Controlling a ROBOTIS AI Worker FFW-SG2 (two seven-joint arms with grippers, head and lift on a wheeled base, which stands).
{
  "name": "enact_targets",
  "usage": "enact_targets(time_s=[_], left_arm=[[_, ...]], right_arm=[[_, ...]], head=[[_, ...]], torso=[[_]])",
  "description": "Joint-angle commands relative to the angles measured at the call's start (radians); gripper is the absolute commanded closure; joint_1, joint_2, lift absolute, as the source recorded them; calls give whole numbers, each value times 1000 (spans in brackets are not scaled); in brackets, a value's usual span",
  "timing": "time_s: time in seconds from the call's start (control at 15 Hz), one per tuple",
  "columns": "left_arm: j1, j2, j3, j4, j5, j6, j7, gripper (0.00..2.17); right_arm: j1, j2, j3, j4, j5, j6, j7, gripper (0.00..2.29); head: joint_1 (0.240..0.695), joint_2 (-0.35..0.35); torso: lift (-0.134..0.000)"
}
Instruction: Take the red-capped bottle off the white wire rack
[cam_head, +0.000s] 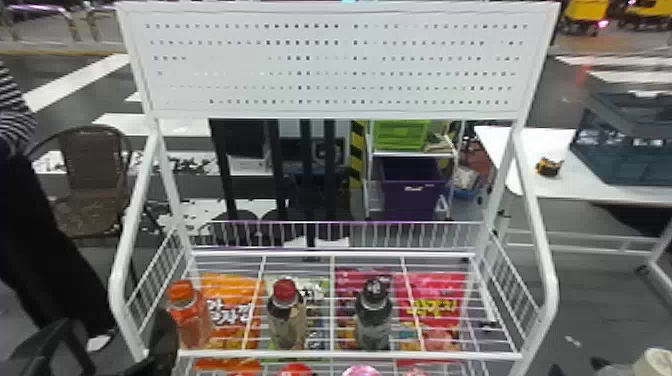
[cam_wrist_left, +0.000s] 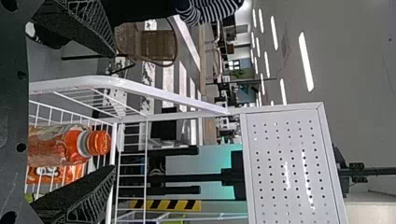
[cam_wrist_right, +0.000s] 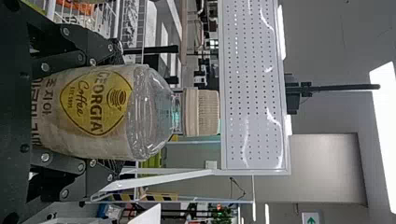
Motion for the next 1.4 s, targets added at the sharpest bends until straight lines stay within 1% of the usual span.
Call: enact_targets(time_s=[0.0,0.13,0.73,0.87,0.93,1.0,1.13,1.2,1.33], left_arm=[[3,0,3,0,11,-1,0,29],[4,0,10,0,26,-1,0,29],[12,0,0,14,23,-1,9,29],[15,0,-66,81,8,-41,6,29],[15,0,-102,137,0,-108,5,33],[15,2,-144,212,-18,-218,9,39],[-6,0,-217,325,-34,-329,15,39],[-33,0,-252,380,-35,-366,29,39],[-95,2,-319,462,-47,-372,57,39]], right_arm=[[0,3,0,-2,-2,-3,-16,1376],[0,3,0,-2,-2,0,-16,1376],[14,1,-2,0,-2,-22,-16,1376],[14,1,-3,0,-2,-22,-16,1376],[14,1,-3,-2,-2,-22,-16,1376],[14,1,-5,0,-2,-22,-16,1376],[14,3,-3,1,-2,-22,-16,1376],[14,1,0,1,-2,-22,-16,1376],[14,1,3,1,-1,-22,-15,1376]], head=[[499,0],[499,0],[499,0],[499,0],[499,0],[499,0],[499,0],[499,0],[499,0]], torso=[[0],[0],[0],[0],[0],[0],[0],[0],[0]])
